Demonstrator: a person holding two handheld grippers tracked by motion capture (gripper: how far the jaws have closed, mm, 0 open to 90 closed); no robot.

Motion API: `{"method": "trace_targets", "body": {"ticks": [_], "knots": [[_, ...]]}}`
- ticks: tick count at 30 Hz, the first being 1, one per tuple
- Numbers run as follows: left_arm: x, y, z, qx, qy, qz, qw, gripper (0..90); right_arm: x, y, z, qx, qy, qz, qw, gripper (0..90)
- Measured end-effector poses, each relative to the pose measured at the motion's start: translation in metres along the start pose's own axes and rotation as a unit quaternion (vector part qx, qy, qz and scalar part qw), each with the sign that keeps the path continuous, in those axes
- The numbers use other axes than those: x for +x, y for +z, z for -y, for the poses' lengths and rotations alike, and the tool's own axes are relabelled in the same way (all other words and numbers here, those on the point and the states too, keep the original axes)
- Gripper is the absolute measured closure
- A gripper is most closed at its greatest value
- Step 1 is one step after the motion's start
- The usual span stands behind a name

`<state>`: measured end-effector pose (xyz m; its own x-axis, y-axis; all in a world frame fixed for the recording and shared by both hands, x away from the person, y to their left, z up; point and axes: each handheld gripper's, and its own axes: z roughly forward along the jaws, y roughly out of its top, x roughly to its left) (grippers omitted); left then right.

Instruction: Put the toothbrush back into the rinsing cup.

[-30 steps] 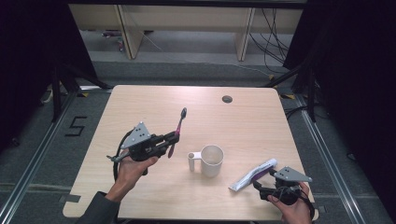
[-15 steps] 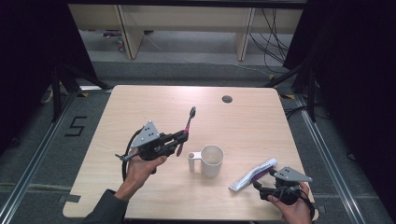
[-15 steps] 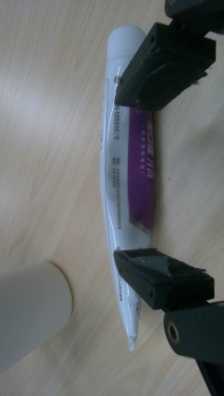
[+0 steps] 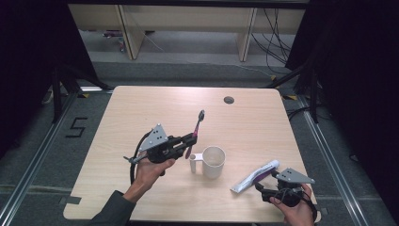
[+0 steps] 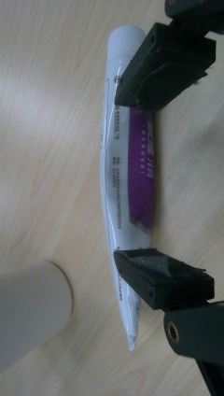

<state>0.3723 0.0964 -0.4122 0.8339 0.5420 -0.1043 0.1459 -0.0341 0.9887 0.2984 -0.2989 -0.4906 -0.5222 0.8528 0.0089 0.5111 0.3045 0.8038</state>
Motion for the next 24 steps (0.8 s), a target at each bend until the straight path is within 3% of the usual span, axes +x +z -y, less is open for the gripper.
{"method": "trace_targets", "body": {"ticks": [8, 14, 17, 24], "knots": [[0.002, 0.006, 0.006, -0.012, -0.005, 0.002, 0.9999, 81.6, 0.0, 0.0, 0.0, 0.002, -0.001, -0.001, 1.0, 22.1], [-0.001, 0.013, 0.007, -0.012, -0.004, 0.008, 0.9999, 81.6, 0.001, 0.0, 0.0, 0.005, 0.007, -0.003, 1.0, 22.1], [-0.002, 0.016, 0.009, -0.011, -0.006, 0.012, 0.9999, 81.6, 0.0, 0.0, 0.0, 0.0, 0.0, 0.0, 1.0, 22.1], [0.002, 0.019, 0.018, -0.009, -0.001, 0.008, 0.9999, 81.6, 0.001, -0.001, 0.0, 0.0, 0.002, -0.002, 1.0, 22.2]]}}
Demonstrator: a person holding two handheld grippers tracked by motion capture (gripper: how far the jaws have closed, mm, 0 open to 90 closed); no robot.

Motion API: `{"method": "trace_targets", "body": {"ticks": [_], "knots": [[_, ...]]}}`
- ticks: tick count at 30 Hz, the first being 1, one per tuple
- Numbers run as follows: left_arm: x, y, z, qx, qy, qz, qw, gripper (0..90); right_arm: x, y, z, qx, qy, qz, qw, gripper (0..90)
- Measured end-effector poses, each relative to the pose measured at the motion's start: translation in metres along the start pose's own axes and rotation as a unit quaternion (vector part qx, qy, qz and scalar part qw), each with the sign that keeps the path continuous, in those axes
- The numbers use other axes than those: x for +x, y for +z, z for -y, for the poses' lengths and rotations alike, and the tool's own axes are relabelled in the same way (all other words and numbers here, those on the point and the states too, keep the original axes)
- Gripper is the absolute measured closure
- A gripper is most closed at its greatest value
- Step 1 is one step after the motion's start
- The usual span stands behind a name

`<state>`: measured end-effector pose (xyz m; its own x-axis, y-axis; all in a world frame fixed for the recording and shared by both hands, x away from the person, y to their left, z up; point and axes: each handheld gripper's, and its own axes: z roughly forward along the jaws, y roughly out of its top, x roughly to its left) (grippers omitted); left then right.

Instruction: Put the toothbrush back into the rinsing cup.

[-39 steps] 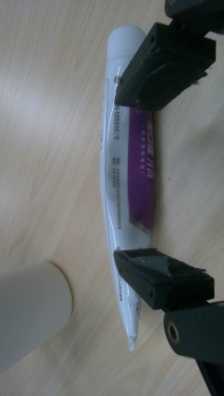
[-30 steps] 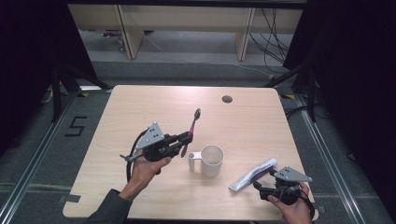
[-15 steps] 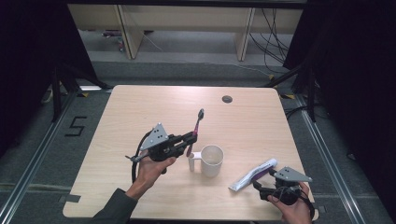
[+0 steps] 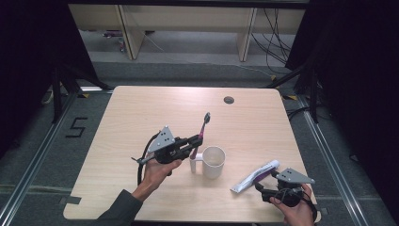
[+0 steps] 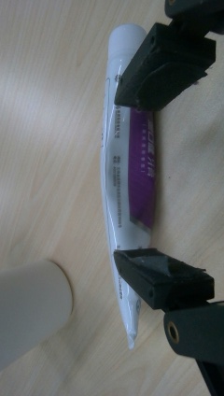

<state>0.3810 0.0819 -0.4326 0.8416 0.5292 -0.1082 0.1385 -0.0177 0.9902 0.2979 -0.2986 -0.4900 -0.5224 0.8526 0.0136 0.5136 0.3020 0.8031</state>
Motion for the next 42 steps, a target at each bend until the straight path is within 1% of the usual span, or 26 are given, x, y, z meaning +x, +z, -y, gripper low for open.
{"method": "trace_targets", "body": {"ticks": [3, 4, 6, 9, 11, 12, 13, 14, 15, 16, 20, 21, 23, 27, 28, 29, 31, 33, 34, 35, 36, 37, 38, 40, 41, 42], "knots": [[0.002, 0.0, 0.005, 0.002, 0.002, -0.001, 1.0, 81.7, 0.0, 0.0, 0.0, -0.001, -0.002, 0.001, 1.0, 22.2], [0.002, 0.0, 0.006, 0.002, 0.001, 0.003, 1.0, 81.6, 0.0, 0.0, 0.0, 0.0, 0.0, 0.0, 1.0, 22.2], [0.003, -0.001, 0.009, 0.006, 0.005, 0.001, 1.0, 81.6, 0.0, 0.0, 0.0, 0.0, -0.001, 0.0, 1.0, 22.2], [0.005, -0.003, 0.014, 0.009, 0.003, 0.0, 1.0, 81.7, 0.0, 0.0, 0.0, -0.002, -0.003, 0.0, 1.0, 22.2], [0.006, -0.004, 0.016, 0.009, 0.001, 0.0, 1.0, 81.6, 0.001, 0.001, 0.0, 0.002, 0.006, -0.008, 1.0, 22.2], [0.006, -0.004, 0.017, 0.01, -0.001, 0.001, 1.0, 81.6, 0.0, 0.0, 0.0, -0.002, -0.004, 0.001, 1.0, 22.3], [0.006, -0.004, 0.018, 0.012, 0.001, 0.002, 0.9999, 81.6, 0.001, 0.0, 0.0, -0.001, 0.004, -0.001, 1.0, 22.3], [0.006, -0.005, 0.019, 0.014, 0.002, 0.001, 0.9999, 81.6, 0.001, 0.0, 0.0, -0.001, 0.004, -0.001, 1.0, 22.3], [0.006, -0.005, 0.019, 0.015, 0.001, 0.002, 0.9999, 81.6, 0.0, 0.0, 0.0, -0.003, -0.004, 0.001, 1.0, 22.3], [0.006, -0.006, 0.02, 0.017, 0.001, 0.003, 0.9999, 81.6, 0.0, 0.0, 0.0, -0.001, -0.005, 0.0, 1.0, 22.3], [0.004, -0.009, 0.023, 0.024, 0.0, 0.003, 0.9997, 81.6, 0.001, 0.001, 0.0, 0.002, 0.005, -0.007, 1.0, 22.3], [0.005, -0.01, 0.024, 0.026, 0.002, 0.005, 0.9996, 81.6, 0.001, 0.001, 0.0, 0.001, 0.004, -0.007, 1.0, 22.3], [0.005, -0.011, 0.027, 0.031, 0.001, 0.002, 0.9995, 81.5, 0.001, 0.001, 0.0, 0.0, 0.002, -0.005, 1.0, 22.3], [0.006, -0.014, 0.031, 0.038, -0.004, 0.002, 0.9993, 81.4, 0.001, 0.001, 0.0, 0.0, 0.001, -0.003, 1.0, 22.3], [0.007, -0.015, 0.032, 0.04, -0.001, 0.003, 0.9992, 81.4, 0.001, 0.001, 0.0, 0.0, 0.002, -0.003, 1.0, 22.3], [0.007, -0.016, 0.032, 0.04, 0.0, 0.002, 0.9992, 81.3, 0.001, 0.001, 0.0, 0.0, 0.002, -0.003, 1.0, 22.3], [0.008, -0.016, 0.034, 0.035, -0.004, 0.009, 0.9993, 80.8, 0.001, 0.001, 0.0, 0.0, 0.003, -0.004, 1.0, 22.3], [0.008, -0.018, 0.033, 0.043, -0.003, 0.001, 0.9991, 80.3, 0.0, 0.001, 0.0, 0.0, -0.001, -0.004, 1.0, 22.3], [0.008, -0.018, 0.034, 0.047, 0.0, 0.001, 0.9989, 80.0, 0.0, 0.001, 0.0, 0.0, -0.002, -0.004, 1.0, 22.3], [0.008, -0.019, 0.034, 0.049, -0.001, 0.002, 0.9988, 77.3, 0.0, 0.0, 0.0, 0.003, -0.003, -0.002, 1.0, 22.3], [0.008, -0.019, 0.034, 0.05, -0.003, 0.002, 0.9987, 77.3, 0.0, 0.0, 0.0, 0.003, -0.003, -0.002, 1.0, 22.3], [0.007, -0.02, 0.034, 0.054, -0.004, 0.001, 0.9985, 74.2, 0.0, 0.0, 0.0, 0.003, -0.003, -0.002, 1.0, 22.3], [0.007, -0.02, 0.034, 0.055, -0.004, 0.0, 0.9985, 68.2, 0.0, 0.0, 0.0, 0.002, -0.003, -0.001, 1.0, 22.3], [0.006, -0.021, 0.034, 0.051, -0.002, 0.001, 0.9987, 66.0, 0.0, 0.0, 0.0, 0.001, -0.003, 0.001, 1.0, 22.3], [0.006, -0.022, 0.033, 0.056, -0.001, -0.004, 0.9984, 63.3, 0.0, 0.0, 0.0, 0.003, -0.002, -0.002, 1.0, 22.3], [0.005, -0.023, 0.033, 0.056, -0.004, -0.009, 0.9984, 59.9, 0.0, 0.0, 0.0, 0.003, -0.003, -0.001, 1.0, 22.3]]}}
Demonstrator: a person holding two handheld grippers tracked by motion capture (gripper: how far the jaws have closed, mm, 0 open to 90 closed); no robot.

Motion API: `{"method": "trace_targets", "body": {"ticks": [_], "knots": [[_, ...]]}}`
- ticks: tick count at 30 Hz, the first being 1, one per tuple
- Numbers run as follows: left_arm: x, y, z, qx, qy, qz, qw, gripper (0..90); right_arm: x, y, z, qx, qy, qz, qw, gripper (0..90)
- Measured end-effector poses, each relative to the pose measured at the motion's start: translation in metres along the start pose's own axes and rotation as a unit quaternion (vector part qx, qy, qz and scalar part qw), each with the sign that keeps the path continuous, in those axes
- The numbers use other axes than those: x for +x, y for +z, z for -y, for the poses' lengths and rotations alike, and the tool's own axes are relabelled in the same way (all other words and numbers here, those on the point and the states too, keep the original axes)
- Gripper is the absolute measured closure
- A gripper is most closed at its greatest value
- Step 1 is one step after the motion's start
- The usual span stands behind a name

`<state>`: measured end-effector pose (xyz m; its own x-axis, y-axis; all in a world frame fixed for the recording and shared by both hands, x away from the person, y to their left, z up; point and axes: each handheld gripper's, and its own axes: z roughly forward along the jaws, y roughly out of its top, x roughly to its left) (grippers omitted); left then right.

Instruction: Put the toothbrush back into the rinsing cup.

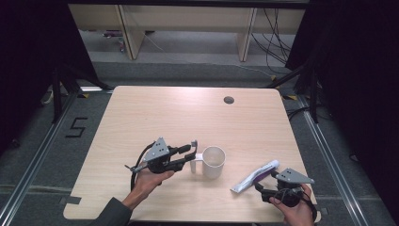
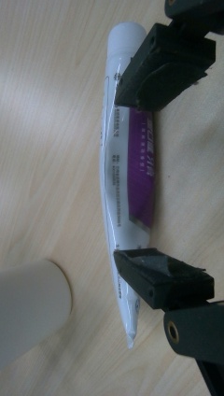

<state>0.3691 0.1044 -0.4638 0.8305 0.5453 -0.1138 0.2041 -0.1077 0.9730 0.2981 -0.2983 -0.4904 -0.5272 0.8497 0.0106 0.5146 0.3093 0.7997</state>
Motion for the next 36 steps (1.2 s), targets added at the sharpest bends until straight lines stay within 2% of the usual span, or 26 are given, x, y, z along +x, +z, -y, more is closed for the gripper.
{"method": "trace_targets", "body": {"ticks": [2, 4, 5, 6, 8, 15, 18, 23, 25, 32, 33, 36], "knots": [[0.0, -0.002, -0.001, 0.001, -0.003, -0.008, 1.0, 50.9, 0.003, 0.0, 0.0, 0.007, 0.02, -0.004, 0.9998, 22.3], [0.0, -0.003, -0.002, 0.007, -0.012, -0.008, 0.9999, 44.4, 0.002, 0.0, 0.0, 0.001, 0.014, 0.001, 0.9999, 22.3], [-0.001, -0.004, -0.002, 0.008, -0.011, -0.008, 0.9999, 40.9, 0.0, 0.0, 0.0, -0.002, -0.001, 0.003, 1.0, 22.3], [-0.002, -0.006, -0.002, 0.011, -0.009, -0.009, 0.9999, 39.2, 0.0, 0.0, 0.0, -0.001, 0.0, 0.002, 1.0, 22.3], [-0.003, -0.01, -0.003, 0.014, -0.006, -0.003, 0.9999, 37.9, 0.0, 0.0, 0.0, -0.001, 0.002, 0.002, 1.0, 22.3], [-0.008, -0.026, 0.0, 0.025, -0.005, -0.004, 0.9997, 34.3, 0.0, 0.0, 0.0, -0.005, 0.003, 0.002, 1.0, 22.3], [-0.008, -0.034, 0.001, 0.036, -0.009, -0.017, 0.9992, 31.9, 0.0, 0.0, 0.0, -0.003, 0.005, 0.0, 1.0, 22.3], [-0.007, -0.044, 0.009, 0.047, -0.016, -0.021, 0.9985, 30.7, 0.0, 0.0, 0.0, -0.004, 0.005, 0.001, 1.0, 22.3], [-0.008, -0.048, 0.011, 0.053, -0.017, -0.027, 0.9981, 30.5, 0.0, 0.0, 0.0, 0.0, 0.008, -0.007, 0.9999, 22.4], [-0.009, -0.062, 0.016, 0.047, -0.021, -0.029, 0.9982, 30.1, 0.0, 0.0, 0.0, -0.007, 0.009, -0.003, 0.9999, 22.4], [-0.01, -0.065, 0.016, 0.056, -0.02, -0.032, 0.9977, 29.9, -0.001, 0.0, 0.0, -0.008, 0.006, -0.002, 1.0, 22.4], [-0.012, -0.068, 0.021, 0.057, -0.021, -0.027, 0.9978, 29.6, -0.001, 0.0, 0.0, -0.007, 0.008, -0.005, 0.9999, 22.5]]}}
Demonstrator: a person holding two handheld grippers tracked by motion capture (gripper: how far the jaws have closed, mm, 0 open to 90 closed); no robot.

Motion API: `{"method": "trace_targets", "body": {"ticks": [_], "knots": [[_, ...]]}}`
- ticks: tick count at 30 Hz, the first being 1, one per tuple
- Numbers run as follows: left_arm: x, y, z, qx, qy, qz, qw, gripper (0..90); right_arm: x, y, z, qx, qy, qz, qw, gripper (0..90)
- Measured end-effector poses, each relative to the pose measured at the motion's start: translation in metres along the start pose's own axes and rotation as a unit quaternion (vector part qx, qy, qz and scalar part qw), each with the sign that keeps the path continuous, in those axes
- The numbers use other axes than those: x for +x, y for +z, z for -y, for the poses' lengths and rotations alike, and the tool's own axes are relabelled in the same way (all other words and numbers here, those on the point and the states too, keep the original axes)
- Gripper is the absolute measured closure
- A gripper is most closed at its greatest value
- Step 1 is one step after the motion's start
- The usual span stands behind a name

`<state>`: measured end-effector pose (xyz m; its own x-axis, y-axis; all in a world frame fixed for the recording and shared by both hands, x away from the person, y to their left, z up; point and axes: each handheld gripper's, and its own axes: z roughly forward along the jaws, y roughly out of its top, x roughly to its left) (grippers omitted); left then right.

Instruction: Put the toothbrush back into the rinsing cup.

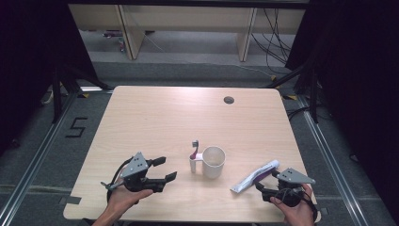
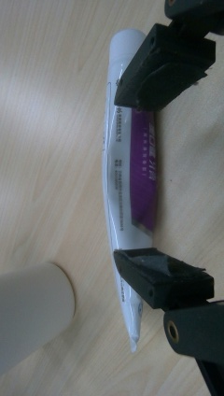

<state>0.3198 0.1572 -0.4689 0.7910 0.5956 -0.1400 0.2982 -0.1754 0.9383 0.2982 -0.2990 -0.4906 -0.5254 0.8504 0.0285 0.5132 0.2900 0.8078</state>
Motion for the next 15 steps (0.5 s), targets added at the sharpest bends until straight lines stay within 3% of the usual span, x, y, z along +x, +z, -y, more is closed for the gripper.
{"method": "trace_targets", "body": {"ticks": [4, 6, 8, 9, 10, 11, 13, 15], "knots": [[-0.003, -0.004, 0.006, 0.016, 0.001, -0.002, 0.9999, 28.8, -0.001, 0.0, 0.0, -0.002, -0.006, 0.006, 1.0, 22.7], [-0.003, -0.006, 0.009, 0.02, 0.001, -0.003, 0.9998, 28.7, 0.002, -0.001, 0.001, 0.007, 0.016, 0.002, 0.9998, 22.7], [-0.004, -0.007, 0.011, 0.022, 0.001, 0.0, 0.9998, 28.6, -0.001, 0.0, 0.001, 0.001, 0.006, -0.001, 1.0, 23.0], [-0.004, -0.01, 0.012, 0.027, 0.0, -0.004, 0.9996, 28.6, 0.002, -0.002, 0.001, 0.006, 0.024, 0.001, 0.9997, 23.5], [-0.005, -0.011, 0.013, 0.022, -0.002, -0.001, 0.9998, 28.6, 0.002, -0.002, 0.001, 0.006, 0.026, 0.001, 0.9996, 24.0], [-0.005, -0.013, 0.014, 0.028, 0.002, -0.007, 0.9996, 28.5, -0.002, -0.001, 0.001, -0.002, 0.002, -0.003, 1.0, 24.1], [-0.005, -0.017, 0.015, 0.03, 0.003, -0.011, 0.9995, 27.9, -0.003, -0.001, 0.001, -0.005, -0.005, 0.007, 1.0, 24.1], [-0.003, -0.02, 0.018, 0.028, 0.003, -0.011, 0.9995, 27.6, -0.003, 0.0, 0.001, -0.002, 0.001, 0.0, 1.0, 24.1]]}}
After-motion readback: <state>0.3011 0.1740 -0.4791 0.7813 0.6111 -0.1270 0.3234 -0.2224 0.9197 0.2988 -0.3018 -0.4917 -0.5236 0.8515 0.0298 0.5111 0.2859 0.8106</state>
